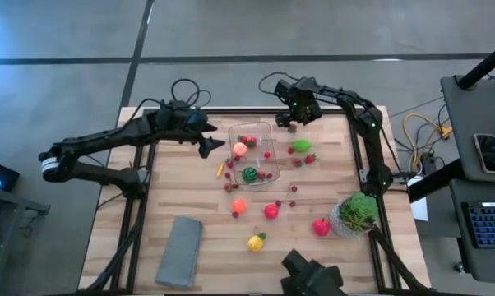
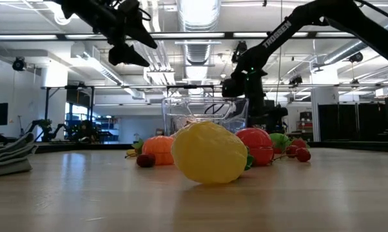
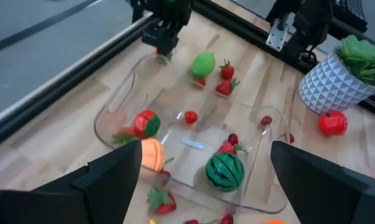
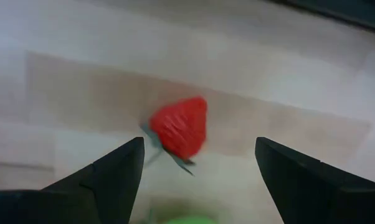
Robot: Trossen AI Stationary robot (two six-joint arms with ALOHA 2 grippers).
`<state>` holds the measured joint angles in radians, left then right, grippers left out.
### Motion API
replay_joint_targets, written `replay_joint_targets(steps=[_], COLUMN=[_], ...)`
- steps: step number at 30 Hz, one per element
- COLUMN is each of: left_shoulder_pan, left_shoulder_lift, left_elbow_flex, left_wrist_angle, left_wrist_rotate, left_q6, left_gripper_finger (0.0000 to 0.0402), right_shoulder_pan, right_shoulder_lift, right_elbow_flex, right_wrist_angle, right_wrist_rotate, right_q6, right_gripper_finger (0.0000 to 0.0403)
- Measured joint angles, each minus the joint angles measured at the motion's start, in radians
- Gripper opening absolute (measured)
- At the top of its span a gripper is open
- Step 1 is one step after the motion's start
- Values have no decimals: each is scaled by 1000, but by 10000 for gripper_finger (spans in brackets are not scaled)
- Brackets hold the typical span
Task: Pick and placing Produce into tupperware
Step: Put the red strawberry into the transparent container
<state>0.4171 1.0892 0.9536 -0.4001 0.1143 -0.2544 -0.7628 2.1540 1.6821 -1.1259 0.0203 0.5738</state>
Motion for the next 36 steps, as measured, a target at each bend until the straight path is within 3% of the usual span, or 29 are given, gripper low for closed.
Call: replay_joint_targets(steps=[5,14,24,36], left_shoulder_pan=[-2,-4,-5,-5], left_shoulder_lift=[-1,3,3,3], left_elbow_flex=[-28,-26,-25,-25], left_wrist_angle=[-1,7,7,7], left_wrist_rotate=[0,0,1,1], left_q6=[-15,-32,-27,-18], left_gripper_finger=[341,341,341,341], right_shoulder_pan=[-4,-8,-8,20], right_shoulder_lift=[6,38,38,3], right_elbow_flex=[1,-3,-3,-3], right_wrist_angle=[101,84,43,-3], right_wrist_rotate=[-12,-24,-24,-44], right_q6=[21,62,62,49], right_gripper_finger=[297,286,202,133])
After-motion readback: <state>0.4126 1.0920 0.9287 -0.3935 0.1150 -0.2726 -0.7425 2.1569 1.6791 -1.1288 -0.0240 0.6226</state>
